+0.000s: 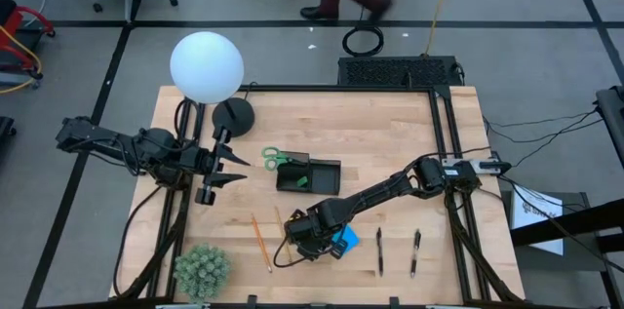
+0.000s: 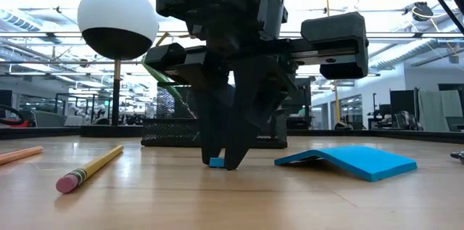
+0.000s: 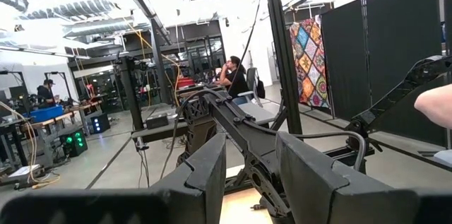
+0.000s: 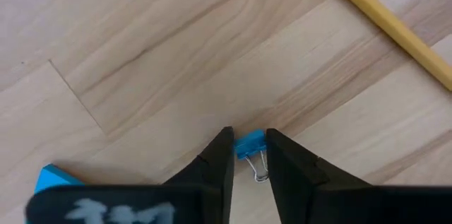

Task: Pick and place office supplies into organizer
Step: Put the blue binder clip into the black desk organizer

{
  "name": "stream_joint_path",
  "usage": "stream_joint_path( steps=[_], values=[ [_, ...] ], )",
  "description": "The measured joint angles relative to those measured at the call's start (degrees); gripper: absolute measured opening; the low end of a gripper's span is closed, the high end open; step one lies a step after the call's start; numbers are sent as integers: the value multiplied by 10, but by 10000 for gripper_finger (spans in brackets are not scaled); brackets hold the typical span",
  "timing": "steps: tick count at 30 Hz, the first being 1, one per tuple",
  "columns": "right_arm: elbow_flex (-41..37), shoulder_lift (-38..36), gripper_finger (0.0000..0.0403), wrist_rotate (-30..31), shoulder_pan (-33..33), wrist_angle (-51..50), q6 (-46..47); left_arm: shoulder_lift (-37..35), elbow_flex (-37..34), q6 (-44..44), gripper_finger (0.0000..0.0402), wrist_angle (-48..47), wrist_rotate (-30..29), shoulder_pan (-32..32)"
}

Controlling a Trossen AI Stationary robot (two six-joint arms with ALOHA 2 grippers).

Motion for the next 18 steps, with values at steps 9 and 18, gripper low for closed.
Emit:
stream_joint_path(
  steps=[9,18],
  values=[
    [0,0,46,3,0,1,-5,0,0,0,131,0,0,0],
    [1,0,37,5,0,0,-5,0,0,0,131,0,0,0]
  ],
)
